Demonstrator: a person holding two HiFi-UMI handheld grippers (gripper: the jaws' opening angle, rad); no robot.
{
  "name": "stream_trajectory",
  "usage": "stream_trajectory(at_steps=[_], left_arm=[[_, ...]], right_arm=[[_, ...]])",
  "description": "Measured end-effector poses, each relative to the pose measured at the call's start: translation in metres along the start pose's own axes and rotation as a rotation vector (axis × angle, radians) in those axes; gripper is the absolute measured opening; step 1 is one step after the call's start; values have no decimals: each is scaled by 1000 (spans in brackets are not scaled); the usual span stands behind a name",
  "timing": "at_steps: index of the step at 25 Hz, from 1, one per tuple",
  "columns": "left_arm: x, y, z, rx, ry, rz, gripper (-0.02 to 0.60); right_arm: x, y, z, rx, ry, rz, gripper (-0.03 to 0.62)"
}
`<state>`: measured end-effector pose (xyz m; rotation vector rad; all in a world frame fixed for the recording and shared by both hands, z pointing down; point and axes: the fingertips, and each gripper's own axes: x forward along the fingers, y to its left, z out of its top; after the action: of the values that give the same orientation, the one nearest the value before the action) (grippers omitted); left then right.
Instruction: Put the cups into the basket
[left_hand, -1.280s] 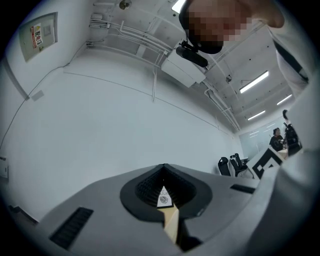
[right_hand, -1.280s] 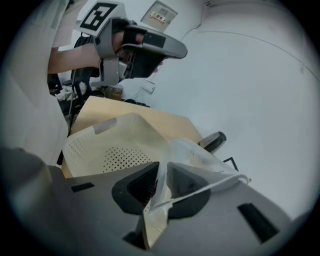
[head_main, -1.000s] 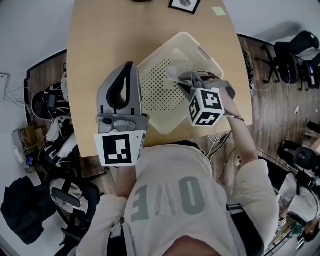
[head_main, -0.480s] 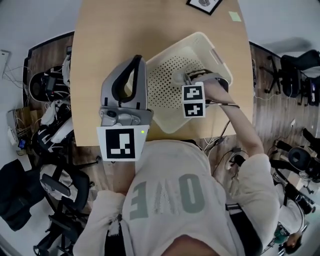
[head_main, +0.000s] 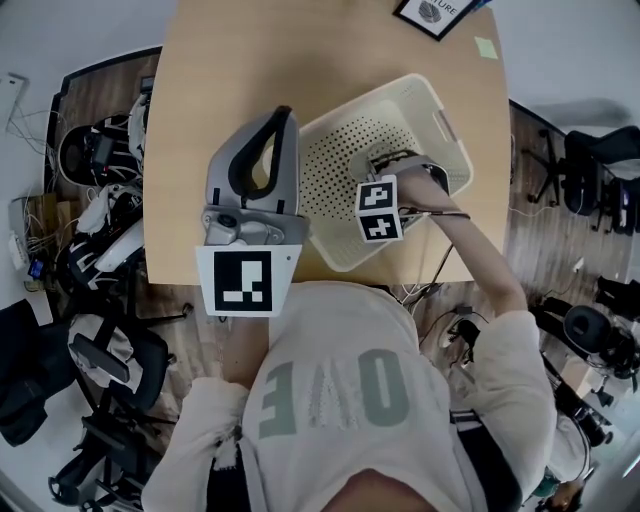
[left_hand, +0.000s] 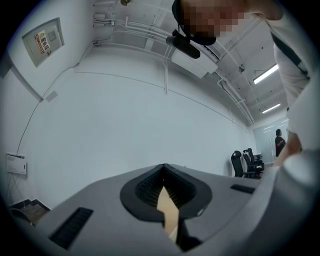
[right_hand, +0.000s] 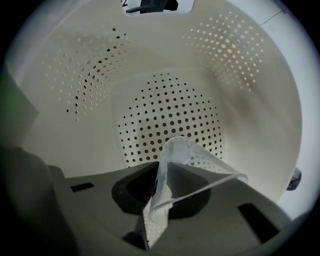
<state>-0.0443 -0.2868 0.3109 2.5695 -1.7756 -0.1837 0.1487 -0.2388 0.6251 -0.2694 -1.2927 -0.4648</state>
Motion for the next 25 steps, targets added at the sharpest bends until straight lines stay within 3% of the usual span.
stream_trajectory(at_steps=[9, 10, 13, 19, 25], left_arm=[[0, 4, -2, -13, 3, 1, 5], [0, 3, -2, -12, -1, -2, 5], [1, -2, 0, -11, -6, -11, 5], [-1, -4, 2, -14, -8, -21, 5], [-4, -5, 8, -9, -20, -24, 5]], right_arm=[[4, -2, 2, 43, -29, -34, 47], [3, -3, 2, 62, -39, -34, 58], [3, -2, 2, 136, -70, 3, 206], [-1, 1, 5, 165, -92, 24, 256], [-14, -1, 18, 138, -123, -16, 268]])
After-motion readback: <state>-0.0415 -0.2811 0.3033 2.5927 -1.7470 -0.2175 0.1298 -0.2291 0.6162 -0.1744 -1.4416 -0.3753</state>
